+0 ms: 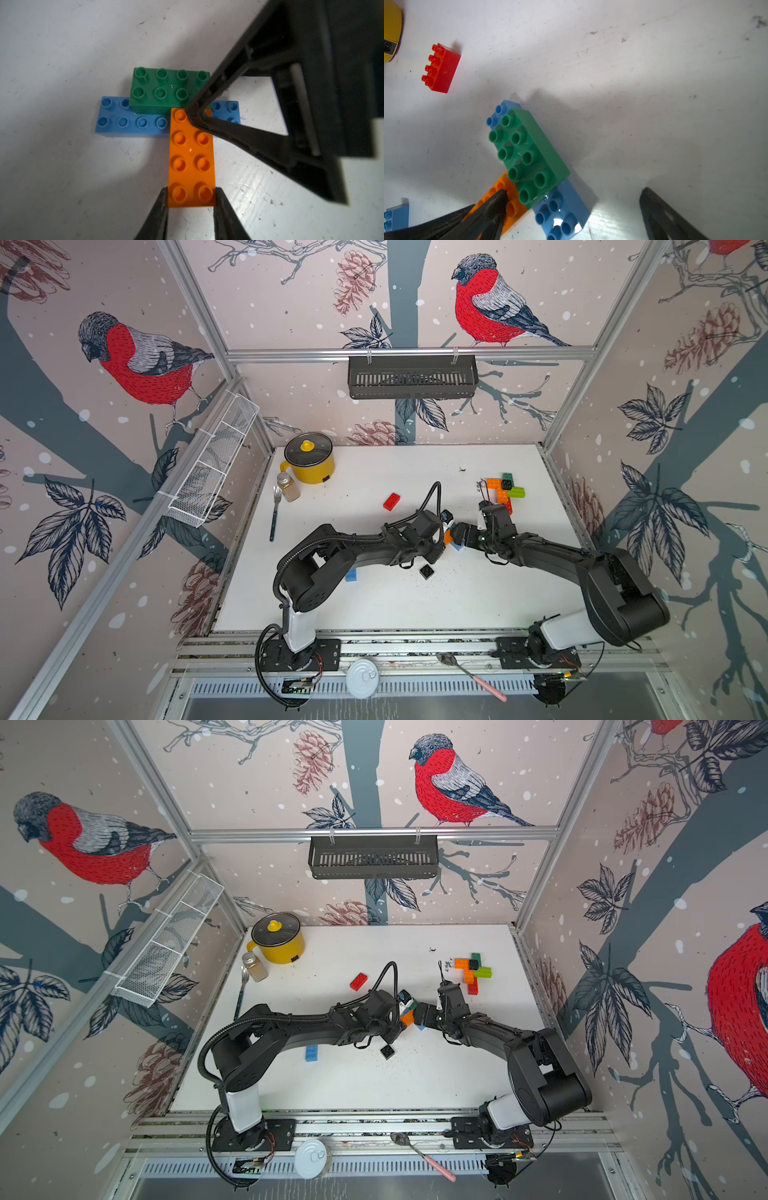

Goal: Assemble a small pinwheel with lego
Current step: Assemble the lego brick with the lego brick, then move the lego brick at the center of the board, then pick up the lego brick from the center of the board.

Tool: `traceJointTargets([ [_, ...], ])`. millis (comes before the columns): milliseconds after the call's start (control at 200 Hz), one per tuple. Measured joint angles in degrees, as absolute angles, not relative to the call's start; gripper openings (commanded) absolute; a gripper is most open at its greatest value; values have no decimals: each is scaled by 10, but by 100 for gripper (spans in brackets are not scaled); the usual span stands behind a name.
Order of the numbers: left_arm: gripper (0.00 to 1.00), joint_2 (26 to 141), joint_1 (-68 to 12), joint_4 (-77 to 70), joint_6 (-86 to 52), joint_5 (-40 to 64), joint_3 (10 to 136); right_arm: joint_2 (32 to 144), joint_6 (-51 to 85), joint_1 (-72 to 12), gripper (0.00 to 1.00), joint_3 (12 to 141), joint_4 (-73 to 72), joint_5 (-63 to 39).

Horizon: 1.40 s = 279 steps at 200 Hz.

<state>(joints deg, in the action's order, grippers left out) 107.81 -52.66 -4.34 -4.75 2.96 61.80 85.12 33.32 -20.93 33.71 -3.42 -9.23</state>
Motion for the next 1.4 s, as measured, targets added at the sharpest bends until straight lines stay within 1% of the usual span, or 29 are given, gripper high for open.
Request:
traceJointTargets([
  [70, 31, 1076, -525, -42, -47, 30, 618, 851, 335, -209, 100, 342, -30, -95],
  [130, 38, 1072, -524, -39, -47, 31, 618, 846, 340, -210, 99, 349, -20, -98],
  [190, 51, 1067, -522, -33, -48, 34, 620, 843, 347, -211, 99, 357, 0, -98],
  [235, 66, 1058, -521, -19, -51, 33, 620, 838, 348, -210, 99, 362, 20, -89],
  [275, 77, 1050, -520, -12, -56, 33, 620, 835, 352, -209, 99, 366, 34, -86],
  [315, 83, 1041, -519, -11, -58, 34, 618, 832, 355, -209, 99, 370, 48, -83],
  [350, 85, 1033, -519, -11, -60, 35, 615, 830, 355, -210, 99, 374, 60, -80],
  [405, 94, 1021, -519, -11, -61, 37, 609, 827, 355, -209, 99, 379, 74, -79],
  [440, 96, 1017, -519, -11, -62, 40, 607, 826, 355, -209, 99, 381, 79, -79],
  [590, 97, 983, -507, -14, -86, 43, 578, 815, 342, -210, 99, 384, 91, -96],
  [1000, 97, 806, -468, -23, -190, 40, 455, 849, 286, -199, 99, 398, 52, -186],
  [1161, 97, 735, -455, 15, -242, -5, 423, 861, 285, -207, 99, 399, 29, -201],
  [1396, 97, 629, -436, 113, -333, -94, 365, 851, 296, -240, 99, 374, 13, -216],
])
